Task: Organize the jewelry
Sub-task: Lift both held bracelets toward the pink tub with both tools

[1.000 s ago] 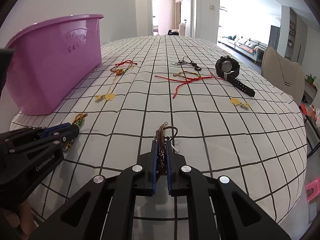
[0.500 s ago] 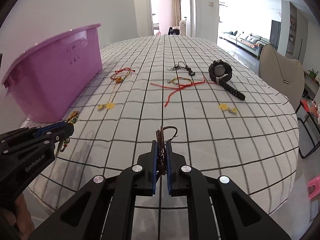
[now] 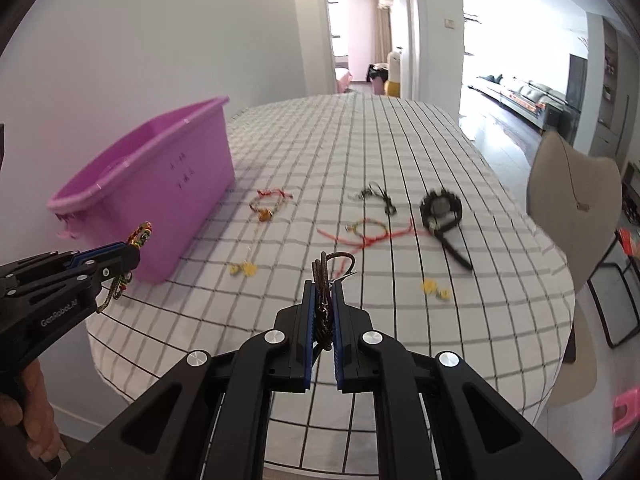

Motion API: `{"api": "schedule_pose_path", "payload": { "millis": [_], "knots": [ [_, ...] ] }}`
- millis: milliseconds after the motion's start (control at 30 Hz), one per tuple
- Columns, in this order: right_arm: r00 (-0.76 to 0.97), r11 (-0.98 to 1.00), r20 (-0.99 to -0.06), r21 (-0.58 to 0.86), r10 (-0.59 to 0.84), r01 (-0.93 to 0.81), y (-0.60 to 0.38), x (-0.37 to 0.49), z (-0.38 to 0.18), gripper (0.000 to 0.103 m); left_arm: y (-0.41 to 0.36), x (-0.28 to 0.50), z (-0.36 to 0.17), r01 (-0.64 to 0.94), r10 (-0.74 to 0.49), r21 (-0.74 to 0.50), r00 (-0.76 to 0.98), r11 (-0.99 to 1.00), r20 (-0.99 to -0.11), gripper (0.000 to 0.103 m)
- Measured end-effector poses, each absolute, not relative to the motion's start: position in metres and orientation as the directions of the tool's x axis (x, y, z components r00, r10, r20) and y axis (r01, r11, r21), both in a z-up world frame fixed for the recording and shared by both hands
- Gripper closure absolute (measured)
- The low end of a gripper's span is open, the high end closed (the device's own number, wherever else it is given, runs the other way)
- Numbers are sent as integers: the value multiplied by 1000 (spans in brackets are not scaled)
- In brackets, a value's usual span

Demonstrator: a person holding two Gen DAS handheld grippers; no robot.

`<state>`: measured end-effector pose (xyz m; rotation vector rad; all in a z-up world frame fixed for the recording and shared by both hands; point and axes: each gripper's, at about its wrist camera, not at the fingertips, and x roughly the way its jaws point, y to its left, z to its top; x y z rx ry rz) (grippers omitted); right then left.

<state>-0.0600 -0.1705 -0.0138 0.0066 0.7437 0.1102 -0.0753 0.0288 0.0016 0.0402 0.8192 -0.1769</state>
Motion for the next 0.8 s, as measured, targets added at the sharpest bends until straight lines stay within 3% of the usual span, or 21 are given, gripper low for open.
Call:
{"api": "schedule_pose_path", "payload": {
  "millis": [400,600,800],
  "knots": [
    [770,971,-595,96,231,-218,-132,0,68,95,54,-40,87,134,-122,-33,740,990,-661,92],
    [776,951,-562,68,286,-302,-90,53,103,95,81,-1,112,107,-102,-30,777,994,-621,92],
    [744,925,-565,103,356,-365,-53,98,111,95,113,40,115,50,-53,-23,768,998,-639,92]
  ]
}}
